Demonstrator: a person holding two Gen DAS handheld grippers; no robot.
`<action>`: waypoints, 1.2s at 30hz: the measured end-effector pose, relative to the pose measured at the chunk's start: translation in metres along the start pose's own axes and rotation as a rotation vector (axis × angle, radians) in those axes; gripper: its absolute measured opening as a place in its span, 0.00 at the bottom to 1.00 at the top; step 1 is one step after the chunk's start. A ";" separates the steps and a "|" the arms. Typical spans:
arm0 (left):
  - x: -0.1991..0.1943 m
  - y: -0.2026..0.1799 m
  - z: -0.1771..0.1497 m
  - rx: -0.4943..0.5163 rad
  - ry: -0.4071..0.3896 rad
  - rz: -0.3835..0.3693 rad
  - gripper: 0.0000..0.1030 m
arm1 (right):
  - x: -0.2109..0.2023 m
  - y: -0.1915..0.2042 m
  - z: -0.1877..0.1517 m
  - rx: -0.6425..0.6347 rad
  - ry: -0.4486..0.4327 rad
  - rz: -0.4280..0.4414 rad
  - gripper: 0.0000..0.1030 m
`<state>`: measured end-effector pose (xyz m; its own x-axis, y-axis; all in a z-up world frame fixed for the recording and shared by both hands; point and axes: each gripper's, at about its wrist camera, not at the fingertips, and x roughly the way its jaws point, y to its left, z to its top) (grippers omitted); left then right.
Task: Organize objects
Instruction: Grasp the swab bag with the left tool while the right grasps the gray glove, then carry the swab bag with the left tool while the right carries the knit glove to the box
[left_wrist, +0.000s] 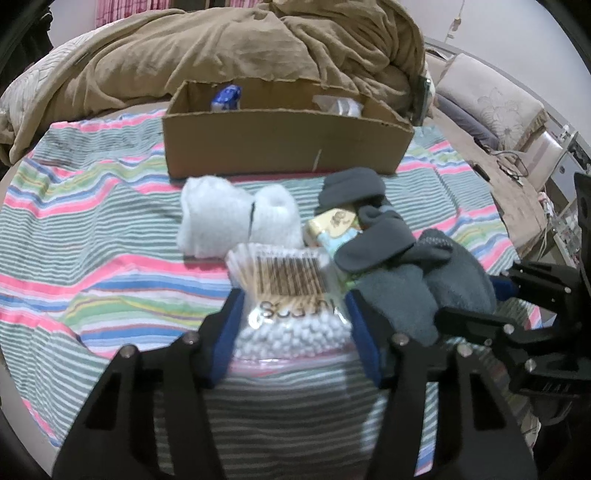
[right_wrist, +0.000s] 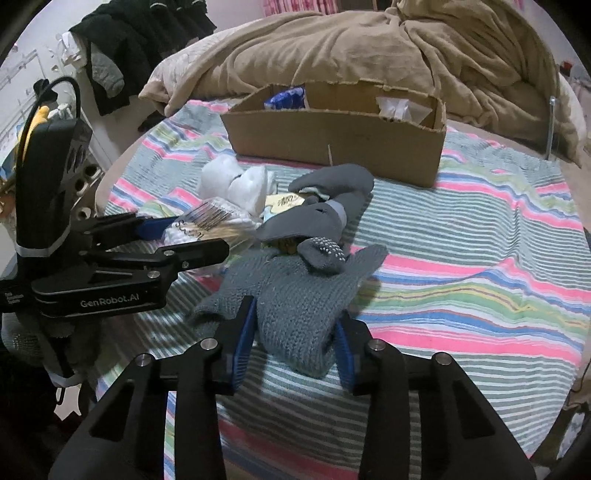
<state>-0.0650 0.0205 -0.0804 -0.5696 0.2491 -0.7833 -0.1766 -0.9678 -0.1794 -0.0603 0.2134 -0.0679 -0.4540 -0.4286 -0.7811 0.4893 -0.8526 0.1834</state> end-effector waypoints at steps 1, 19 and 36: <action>-0.001 0.000 0.000 -0.001 -0.002 -0.003 0.53 | -0.002 0.000 0.000 0.001 -0.005 -0.001 0.40; -0.022 -0.002 0.005 -0.013 -0.054 -0.044 0.49 | -0.057 -0.027 0.015 0.050 -0.126 -0.050 0.40; -0.057 -0.006 0.022 -0.008 -0.127 -0.041 0.49 | -0.095 -0.025 0.036 0.027 -0.230 -0.082 0.40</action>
<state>-0.0493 0.0125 -0.0216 -0.6594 0.2907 -0.6933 -0.1959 -0.9568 -0.2149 -0.0556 0.2647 0.0232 -0.6503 -0.4120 -0.6383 0.4251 -0.8937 0.1437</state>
